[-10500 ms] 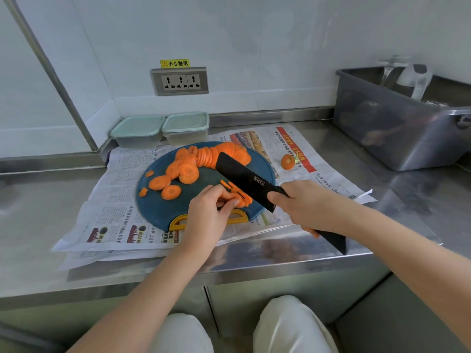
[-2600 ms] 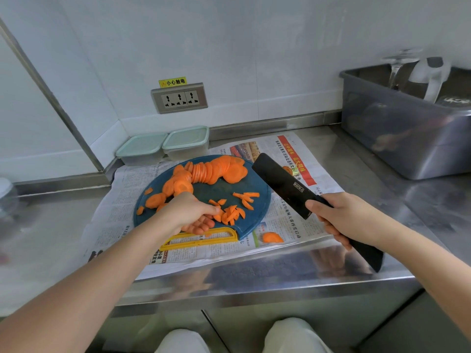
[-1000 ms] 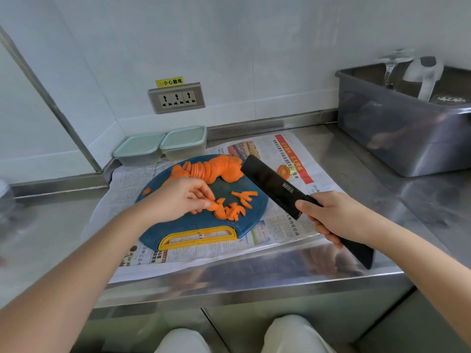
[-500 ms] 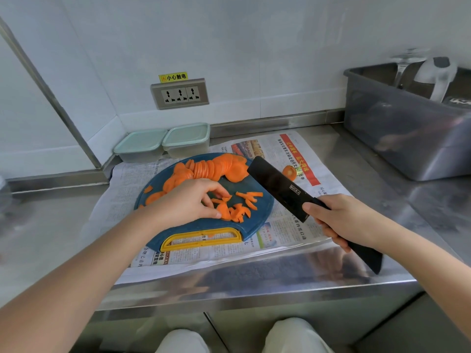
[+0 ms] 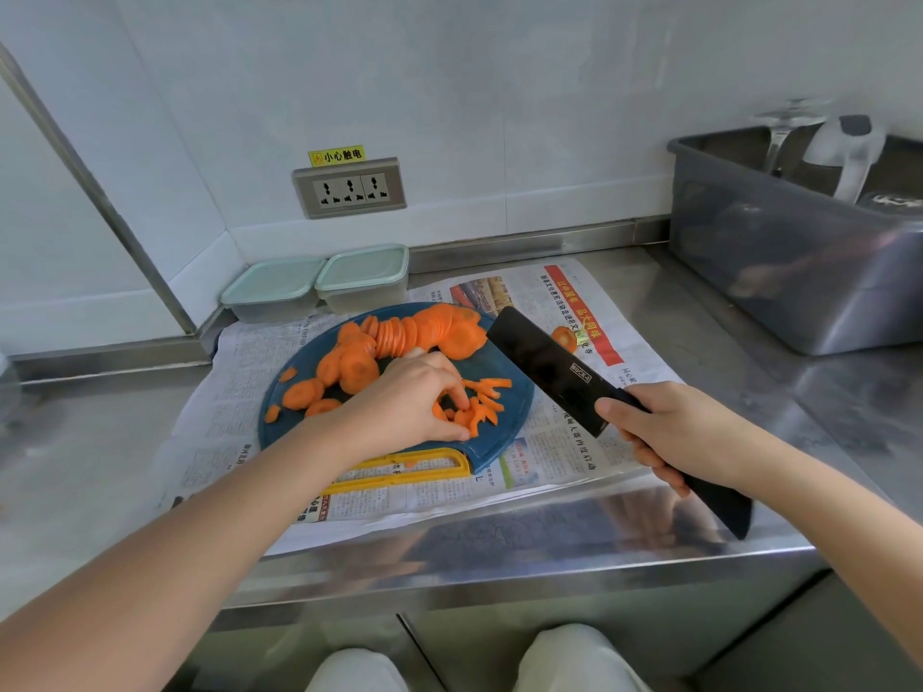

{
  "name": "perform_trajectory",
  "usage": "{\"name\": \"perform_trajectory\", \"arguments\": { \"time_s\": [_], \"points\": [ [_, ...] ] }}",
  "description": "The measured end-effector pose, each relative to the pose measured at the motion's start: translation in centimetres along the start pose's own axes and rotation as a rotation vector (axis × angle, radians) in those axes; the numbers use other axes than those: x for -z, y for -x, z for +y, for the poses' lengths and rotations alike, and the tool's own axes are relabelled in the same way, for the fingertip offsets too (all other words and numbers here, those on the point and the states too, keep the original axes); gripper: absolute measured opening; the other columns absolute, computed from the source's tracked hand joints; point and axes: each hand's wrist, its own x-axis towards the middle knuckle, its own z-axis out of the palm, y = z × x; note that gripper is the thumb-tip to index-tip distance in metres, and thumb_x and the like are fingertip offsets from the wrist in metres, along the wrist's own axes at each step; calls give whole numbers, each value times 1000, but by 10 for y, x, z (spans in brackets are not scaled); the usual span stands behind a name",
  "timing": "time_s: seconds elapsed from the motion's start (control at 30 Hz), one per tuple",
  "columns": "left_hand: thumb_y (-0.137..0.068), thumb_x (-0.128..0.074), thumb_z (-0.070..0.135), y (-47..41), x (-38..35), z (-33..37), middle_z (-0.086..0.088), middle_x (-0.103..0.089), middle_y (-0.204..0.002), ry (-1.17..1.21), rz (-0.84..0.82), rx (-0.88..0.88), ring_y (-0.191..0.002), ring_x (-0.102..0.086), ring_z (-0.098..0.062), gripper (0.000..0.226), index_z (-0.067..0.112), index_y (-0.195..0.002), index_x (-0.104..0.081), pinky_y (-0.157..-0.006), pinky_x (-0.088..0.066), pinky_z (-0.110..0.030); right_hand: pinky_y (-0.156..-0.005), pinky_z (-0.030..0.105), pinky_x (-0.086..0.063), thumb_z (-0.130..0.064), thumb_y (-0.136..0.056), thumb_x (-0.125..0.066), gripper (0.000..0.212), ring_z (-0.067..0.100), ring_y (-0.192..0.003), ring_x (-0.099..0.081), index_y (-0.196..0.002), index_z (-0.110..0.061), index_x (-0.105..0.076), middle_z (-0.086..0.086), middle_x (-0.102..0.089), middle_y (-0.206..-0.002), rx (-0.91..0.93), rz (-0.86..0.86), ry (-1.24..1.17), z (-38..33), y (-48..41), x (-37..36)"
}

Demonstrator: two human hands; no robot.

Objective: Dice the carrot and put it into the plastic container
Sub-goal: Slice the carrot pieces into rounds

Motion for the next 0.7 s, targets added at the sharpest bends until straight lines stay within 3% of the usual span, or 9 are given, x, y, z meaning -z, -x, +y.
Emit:
{"name": "perform_trajectory", "arguments": {
  "time_s": [0.1, 0.23, 0.4, 0.5, 0.6, 0.7],
  "points": [
    [-78, -74, 41, -2, 2, 6, 9, -53, -111, 31, 5, 8, -106, -41, -9, 32, 26, -105, -65, -93, -37, -30, -44, 29, -44, -34, -99, -46, 33, 14, -36, -40, -74, -12, -48, 2, -47, -51, 7, 5, -1, 1, 2, 1],
    [-77, -75, 40, 6, 16, 0, 14, -56, -101, 120, 56, 89, -98, -52, -4, 33, 29, -105, -62, -78, -43, -20, -44, 29, -44, -33, -99, -46, 32, 14, -36, -41, -74, -13, -48, 1, -47, -50, 12, 15, 2, 0, 6, 2],
    [-74, -77, 39, 25, 20, -16, 17, -57, -92, 159, 102, 171, -87, -55, 2, 29, 31, -97, -60, -80, -50, -25, -40, 29, -41, -33, -99, -47, 34, 15, -33, -41, -75, -9, -47, 1, -47, -48, 33, -14, -16, -8, 20, -15],
    [-76, -77, 36, 29, 8, -17, 21, -53, -92, 150, 116, 127, -89, -54, 1, 27, 30, -97, -60, -71, -45, -16, -38, 27, -37, -34, -99, -45, 35, 16, -31, -42, -75, -9, -48, 3, -48, -49, 31, -52, 31, -12, 30, -32],
    [-77, -76, 35, 28, 0, -20, 19, -53, -90, 162, 111, 80, -83, -54, 2, 31, 30, -102, -59, -69, -45, -20, -39, 27, -36, -36, -99, -43, 36, 18, -30, -41, -77, -8, -49, 6, -48, -51, 12, -88, 61, -15, 40, -41],
    [-78, -76, 30, 26, -3, -20, 20, -51, -88, 168, 94, 40, -74, -55, 1, 36, 25, -110, -60, -67, -47, -19, -40, 25, -37, -39, -99, -41, 37, 15, -28, -39, -76, -10, -48, -2, -42, -41, -9, -103, 122, -18, 49, -39]
  ]
}}
